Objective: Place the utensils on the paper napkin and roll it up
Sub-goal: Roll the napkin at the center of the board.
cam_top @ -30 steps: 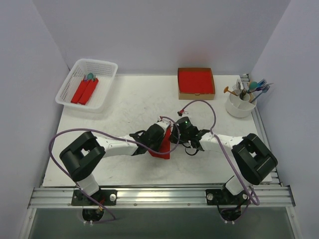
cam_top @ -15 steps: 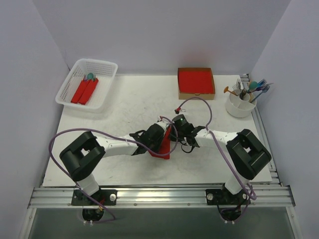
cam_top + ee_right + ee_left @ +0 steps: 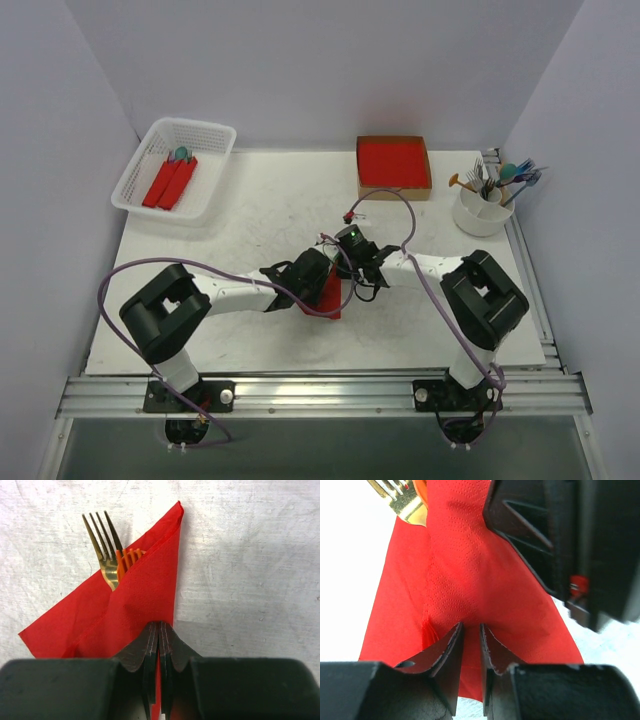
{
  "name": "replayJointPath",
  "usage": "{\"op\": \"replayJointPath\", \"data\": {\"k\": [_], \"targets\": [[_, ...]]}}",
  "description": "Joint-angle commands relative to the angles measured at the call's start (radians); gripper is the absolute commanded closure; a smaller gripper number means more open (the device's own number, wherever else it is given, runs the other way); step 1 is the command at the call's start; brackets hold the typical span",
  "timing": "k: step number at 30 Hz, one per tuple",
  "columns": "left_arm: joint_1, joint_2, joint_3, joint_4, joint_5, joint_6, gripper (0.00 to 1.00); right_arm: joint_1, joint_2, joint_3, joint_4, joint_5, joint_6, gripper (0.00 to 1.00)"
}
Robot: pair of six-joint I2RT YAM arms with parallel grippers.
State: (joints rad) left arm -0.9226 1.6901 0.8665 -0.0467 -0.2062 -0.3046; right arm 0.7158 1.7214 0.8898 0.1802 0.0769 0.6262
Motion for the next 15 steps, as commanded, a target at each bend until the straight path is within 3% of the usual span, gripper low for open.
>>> {"op": "replayJointPath", "data": {"k": [1,15], "targets": [[-0.012,0.020,0.003,-0.073,0.027,0.039,0.72,0.028,0.036,0.043,-0.053,0.047,-0.006,1.00],[-0.010,0.022,-0.009,-0.047,0.048,0.062,0.72,0.024,0.129,0.167,-0.119,0.087,-0.029,1.00]]}}
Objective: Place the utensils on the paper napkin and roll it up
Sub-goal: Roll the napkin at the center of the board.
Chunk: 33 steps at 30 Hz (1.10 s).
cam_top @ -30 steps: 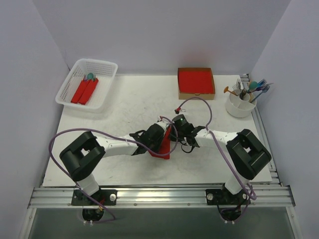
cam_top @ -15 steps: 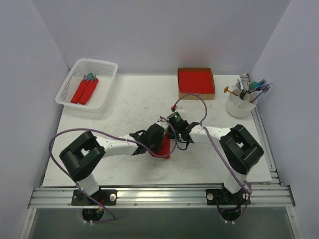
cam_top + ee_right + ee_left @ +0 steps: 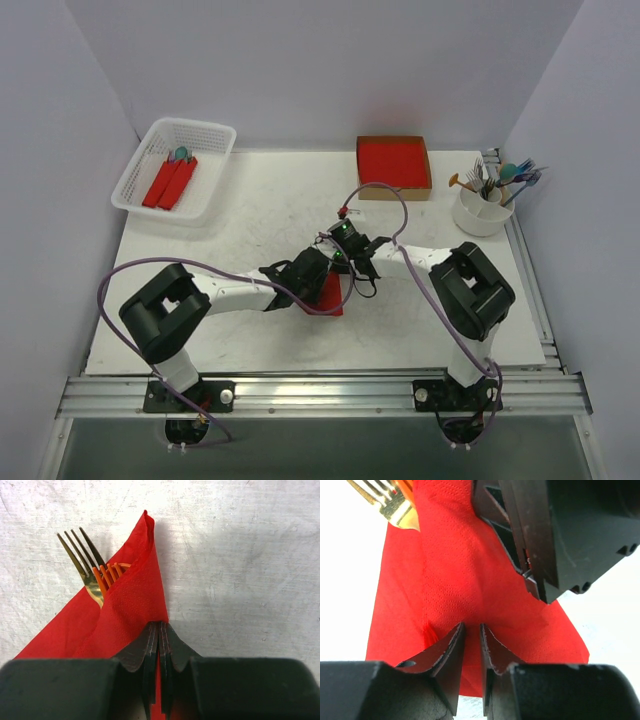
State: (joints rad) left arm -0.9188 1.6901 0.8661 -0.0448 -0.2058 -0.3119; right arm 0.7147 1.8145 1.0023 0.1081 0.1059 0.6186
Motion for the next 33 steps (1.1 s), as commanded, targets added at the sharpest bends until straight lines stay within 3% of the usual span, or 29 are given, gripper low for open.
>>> {"op": "replayJointPath", "data": {"k": [1,33], "targets": [[-0.014,0.022,-0.010,-0.046,0.051,0.071,0.72,0.023,0.040,0.061,-0.048,0.058,-0.025,1.00],[-0.014,0.028,-0.021,-0.032,0.082,0.082,0.72,-0.049,0.111,0.231,-0.064,0.008,-0.065,1.00]]}}
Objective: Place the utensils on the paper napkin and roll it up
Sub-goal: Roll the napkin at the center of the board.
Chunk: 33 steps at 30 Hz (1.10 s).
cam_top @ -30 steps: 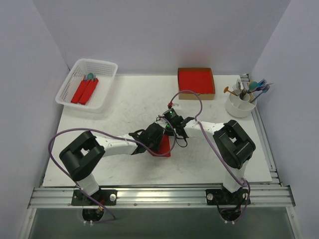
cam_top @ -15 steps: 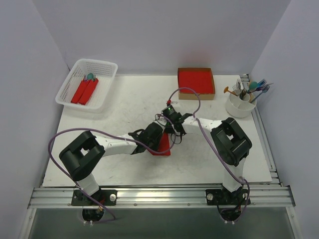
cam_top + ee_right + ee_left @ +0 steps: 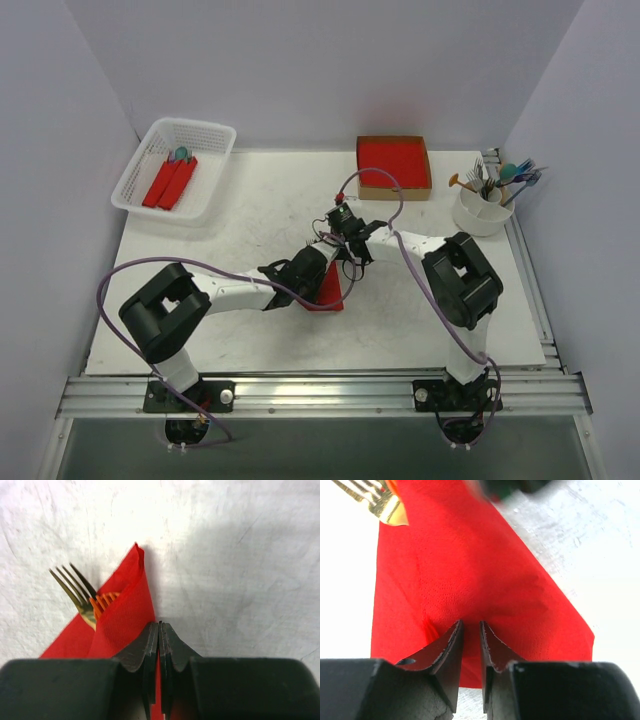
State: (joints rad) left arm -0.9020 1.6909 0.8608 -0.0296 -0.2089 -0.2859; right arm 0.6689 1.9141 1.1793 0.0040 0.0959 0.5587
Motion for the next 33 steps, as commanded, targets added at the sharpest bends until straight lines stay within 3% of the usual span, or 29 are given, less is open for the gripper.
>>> {"op": "replayJointPath", "data": {"k": [1,33], "targets": [[-0.031,0.026,-0.016,-0.047,0.085,0.056,0.73,-0.003,0.014,0.060,0.039,0.016,-0.006,1.00],[-0.031,0.016,-0.029,-0.033,0.105,0.065,0.73,-0.043,0.141,0.158,0.016,0.039,-0.006,1.00]]}}
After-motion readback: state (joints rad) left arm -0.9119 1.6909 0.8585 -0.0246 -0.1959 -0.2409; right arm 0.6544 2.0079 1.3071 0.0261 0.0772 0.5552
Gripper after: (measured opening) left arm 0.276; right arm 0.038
